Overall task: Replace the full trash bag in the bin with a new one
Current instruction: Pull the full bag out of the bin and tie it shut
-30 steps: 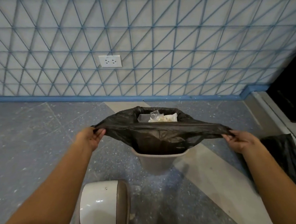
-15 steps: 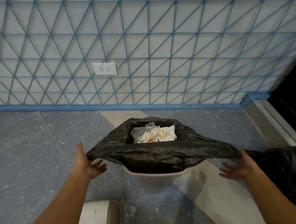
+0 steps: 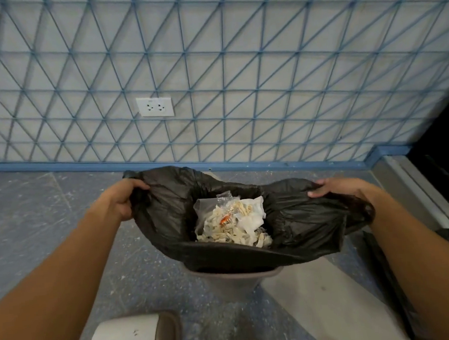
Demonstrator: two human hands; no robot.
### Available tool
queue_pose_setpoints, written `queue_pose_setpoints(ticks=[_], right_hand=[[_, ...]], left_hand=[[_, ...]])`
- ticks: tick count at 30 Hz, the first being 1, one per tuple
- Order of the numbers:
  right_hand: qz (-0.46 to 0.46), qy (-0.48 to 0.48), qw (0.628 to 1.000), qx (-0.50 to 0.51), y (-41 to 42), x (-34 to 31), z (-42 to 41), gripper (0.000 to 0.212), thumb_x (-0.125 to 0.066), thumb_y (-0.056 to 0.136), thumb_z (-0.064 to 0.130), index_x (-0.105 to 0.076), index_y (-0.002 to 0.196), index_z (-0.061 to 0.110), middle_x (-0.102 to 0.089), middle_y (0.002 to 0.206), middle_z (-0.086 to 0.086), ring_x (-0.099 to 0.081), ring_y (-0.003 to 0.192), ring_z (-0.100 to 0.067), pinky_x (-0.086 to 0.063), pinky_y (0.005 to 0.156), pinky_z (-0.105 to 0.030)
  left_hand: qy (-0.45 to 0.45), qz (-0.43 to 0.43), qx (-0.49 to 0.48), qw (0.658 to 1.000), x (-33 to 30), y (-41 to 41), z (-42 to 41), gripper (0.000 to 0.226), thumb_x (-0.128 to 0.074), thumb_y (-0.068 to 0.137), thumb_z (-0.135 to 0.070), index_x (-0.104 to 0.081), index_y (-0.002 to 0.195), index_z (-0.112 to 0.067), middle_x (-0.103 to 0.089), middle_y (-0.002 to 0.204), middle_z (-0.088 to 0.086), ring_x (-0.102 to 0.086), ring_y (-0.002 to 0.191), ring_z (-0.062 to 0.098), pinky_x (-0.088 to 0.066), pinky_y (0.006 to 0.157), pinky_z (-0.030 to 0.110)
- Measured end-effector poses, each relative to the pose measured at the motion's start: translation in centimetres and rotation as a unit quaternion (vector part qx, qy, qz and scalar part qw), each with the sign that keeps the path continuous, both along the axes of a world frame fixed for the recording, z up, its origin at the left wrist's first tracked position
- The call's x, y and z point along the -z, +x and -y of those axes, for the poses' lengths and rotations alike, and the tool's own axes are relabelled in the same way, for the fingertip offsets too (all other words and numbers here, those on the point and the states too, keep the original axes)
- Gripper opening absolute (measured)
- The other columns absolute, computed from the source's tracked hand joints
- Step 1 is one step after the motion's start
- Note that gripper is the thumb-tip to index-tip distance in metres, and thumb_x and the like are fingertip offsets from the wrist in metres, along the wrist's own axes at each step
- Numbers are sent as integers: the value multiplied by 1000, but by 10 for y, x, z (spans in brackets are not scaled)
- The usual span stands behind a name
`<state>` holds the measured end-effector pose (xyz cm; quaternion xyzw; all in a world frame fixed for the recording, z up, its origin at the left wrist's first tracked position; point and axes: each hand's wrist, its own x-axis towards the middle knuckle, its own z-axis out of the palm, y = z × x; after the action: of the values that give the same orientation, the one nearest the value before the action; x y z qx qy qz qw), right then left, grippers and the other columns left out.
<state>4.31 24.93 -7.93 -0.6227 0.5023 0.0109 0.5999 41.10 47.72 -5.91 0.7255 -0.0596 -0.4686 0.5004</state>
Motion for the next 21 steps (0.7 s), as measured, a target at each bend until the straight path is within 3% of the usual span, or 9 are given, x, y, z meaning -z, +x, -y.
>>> queue_pose_setpoints(ticks=[1,5,8,10,11,13,16,18,21], right_hand=[[-6,-61,998,7,1,-5,5,14,-65,83,8,-64,93,18,-64,102,-6,-61,86,-21,-47,75,-28],[40,-192,973,121,-9,-13,-3,30,-53,86,-7,-58,64,12,-58,70,-7,-55,50,-2,-39,45,-7],[36,-215,958,187,-29,9,-15,34,-46,84,-14,-51,59,8,-53,40,3,-43,30,3,-31,35,-6],[21,-216,949,230,-41,24,-19,36,-44,85,-14,-51,58,8,-50,31,8,-42,28,3,-30,35,-5],[10,-212,946,246,-47,34,-19,37,-44,87,-13,-51,57,8,-51,32,8,-42,28,4,-29,35,-5],[0,-207,942,266,-55,52,-23,41,-45,88,-13,-51,55,10,-53,37,8,-44,31,5,-30,37,-4],[15,-185,941,282,-59,68,-31,39,-44,88,-13,-53,58,10,-60,53,0,-52,49,-4,-34,40,-3],[69,-145,936,314,-61,69,-36,34,-44,89,-10,-56,64,11,-63,51,3,-57,47,-5,-40,41,-5],[211,-28,894,394,-76,69,-49,24,-42,94,0,-60,86,15,-70,64,7,-66,56,-6,-53,54,-15]], left_hand=[[-15,3,-9,1000,-4,1,-1,20,-42,91,-2,-56,77,-3,-64,44,9,-61,34,20,-50,34,26],[-125,12,-50,991,-5,10,-8,27,-35,95,-5,-56,79,-11,-65,47,2,-62,39,14,-53,44,22],[-183,-18,-64,981,9,12,-30,54,-29,98,-16,-60,54,-18,-60,43,-1,-58,37,10,-47,41,15],[-177,-24,-84,980,25,16,-45,46,-29,97,-20,-62,65,-21,-65,60,1,-61,53,14,-50,58,25],[-169,-27,-108,979,36,20,-51,37,-30,97,-21,-59,73,-22,-64,72,2,-59,63,17,-49,65,31],[-154,-35,-133,978,59,28,-65,39,-30,96,-15,-57,68,-21,-60,79,3,-54,69,17,-51,68,31],[-130,-40,-100,986,79,26,-81,48,-26,89,-3,-63,60,-11,-65,75,9,-58,59,16,-51,48,18],[-130,-34,-98,986,86,25,-91,48,-30,85,4,-62,52,-11,-66,65,7,-60,50,13,-48,43,14],[-191,-67,-115,973,87,27,-110,24,-47,71,-5,-59,83,-22,-67,85,-2,-64,63,9,-53,57,18]])
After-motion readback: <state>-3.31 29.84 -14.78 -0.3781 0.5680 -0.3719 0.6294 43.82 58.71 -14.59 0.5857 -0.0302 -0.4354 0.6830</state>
